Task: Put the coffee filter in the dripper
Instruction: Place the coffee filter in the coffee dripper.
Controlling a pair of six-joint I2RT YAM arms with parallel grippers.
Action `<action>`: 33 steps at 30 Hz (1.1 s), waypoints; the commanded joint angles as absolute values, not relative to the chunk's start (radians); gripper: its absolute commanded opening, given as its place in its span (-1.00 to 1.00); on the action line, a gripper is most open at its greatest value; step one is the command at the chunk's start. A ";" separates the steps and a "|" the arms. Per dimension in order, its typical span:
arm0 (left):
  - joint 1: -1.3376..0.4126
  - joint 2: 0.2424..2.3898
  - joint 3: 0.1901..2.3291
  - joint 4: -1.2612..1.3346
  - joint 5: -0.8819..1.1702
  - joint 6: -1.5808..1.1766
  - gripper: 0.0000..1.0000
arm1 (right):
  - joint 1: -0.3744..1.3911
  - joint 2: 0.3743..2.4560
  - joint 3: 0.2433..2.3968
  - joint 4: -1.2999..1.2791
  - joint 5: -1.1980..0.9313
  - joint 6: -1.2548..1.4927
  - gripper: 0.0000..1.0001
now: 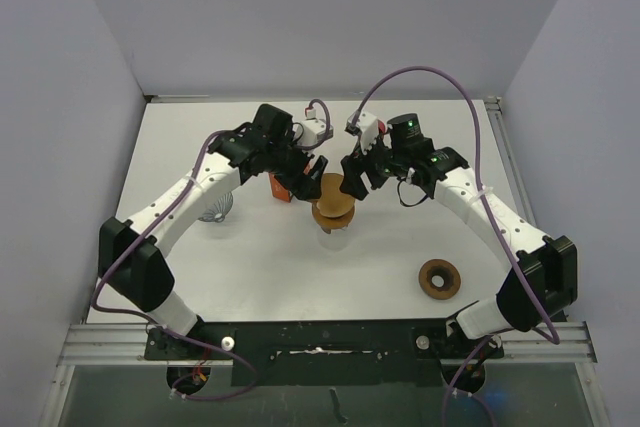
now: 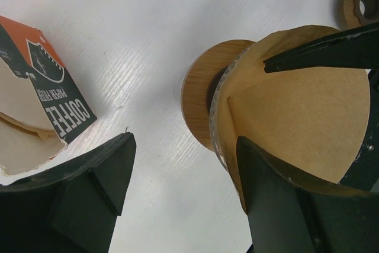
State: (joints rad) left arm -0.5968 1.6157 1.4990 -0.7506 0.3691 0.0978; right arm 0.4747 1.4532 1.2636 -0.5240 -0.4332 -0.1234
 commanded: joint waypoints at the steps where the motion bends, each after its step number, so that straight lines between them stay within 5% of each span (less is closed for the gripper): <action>1: -0.597 1.560 1.512 -0.731 0.364 0.136 0.34 | 0.474 1.434 1.274 -0.523 -0.420 -0.147 0.52; 33: -0.597 1.540 1.556 -0.708 0.433 0.156 0.35 | 0.455 1.456 1.348 -0.565 -0.546 -0.138 0.60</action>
